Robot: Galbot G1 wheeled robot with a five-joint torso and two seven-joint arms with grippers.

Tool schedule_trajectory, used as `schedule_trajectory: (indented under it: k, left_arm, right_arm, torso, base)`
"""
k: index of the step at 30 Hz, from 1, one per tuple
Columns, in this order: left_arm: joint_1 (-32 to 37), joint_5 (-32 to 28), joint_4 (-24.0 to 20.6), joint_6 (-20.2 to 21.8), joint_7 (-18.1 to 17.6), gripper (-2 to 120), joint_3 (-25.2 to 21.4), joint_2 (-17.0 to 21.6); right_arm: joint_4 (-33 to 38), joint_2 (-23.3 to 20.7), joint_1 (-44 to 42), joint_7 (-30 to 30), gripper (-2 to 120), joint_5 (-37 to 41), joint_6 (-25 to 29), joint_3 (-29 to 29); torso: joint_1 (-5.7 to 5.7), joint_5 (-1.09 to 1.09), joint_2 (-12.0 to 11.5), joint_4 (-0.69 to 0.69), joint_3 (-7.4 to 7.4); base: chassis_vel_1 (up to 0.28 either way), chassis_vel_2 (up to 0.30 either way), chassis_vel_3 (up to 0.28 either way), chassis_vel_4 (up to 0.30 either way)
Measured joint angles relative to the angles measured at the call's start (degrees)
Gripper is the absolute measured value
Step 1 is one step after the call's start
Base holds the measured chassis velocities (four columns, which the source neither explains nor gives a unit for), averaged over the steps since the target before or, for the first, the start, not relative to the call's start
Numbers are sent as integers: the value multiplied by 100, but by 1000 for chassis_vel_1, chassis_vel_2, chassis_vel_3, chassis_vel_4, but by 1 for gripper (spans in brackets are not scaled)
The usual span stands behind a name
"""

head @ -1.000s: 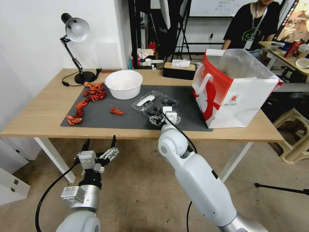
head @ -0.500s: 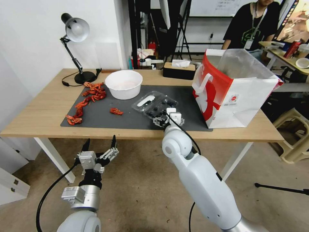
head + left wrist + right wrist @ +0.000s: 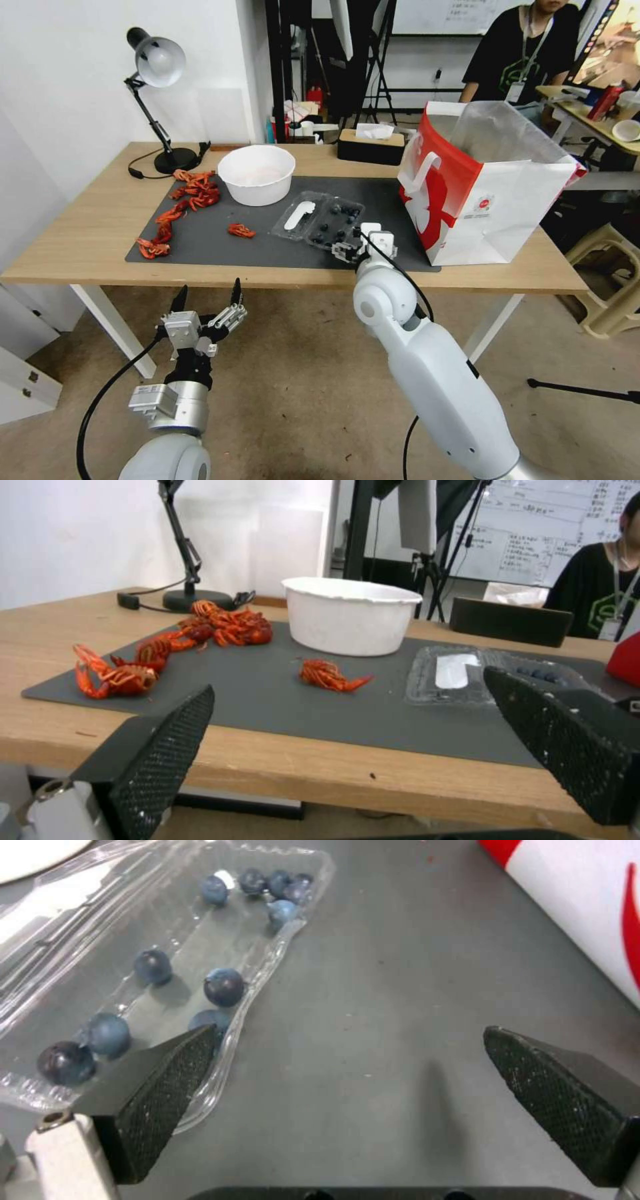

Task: Close the takeout container lid, then place the container into the takeout bag.

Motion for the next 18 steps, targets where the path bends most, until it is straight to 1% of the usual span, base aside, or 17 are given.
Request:
schedule_trajectory:
  k: [13,18]
  left_arm:
    - [-19,1,39,0,-5,100,23,0]
    - [-19,1,44,-1,-5,100,29,0]
  right_arm:
    - [69,-128,-62,-94,100,-2,-8,260]
    - [208,-128,-126,-340,100,-166,381,317]
  torso:
    - [0,0,0,0,0]
    - [0,-1,0,1,0]
  base:
    - [0,0,0,0]
    - [0,0,0,0]
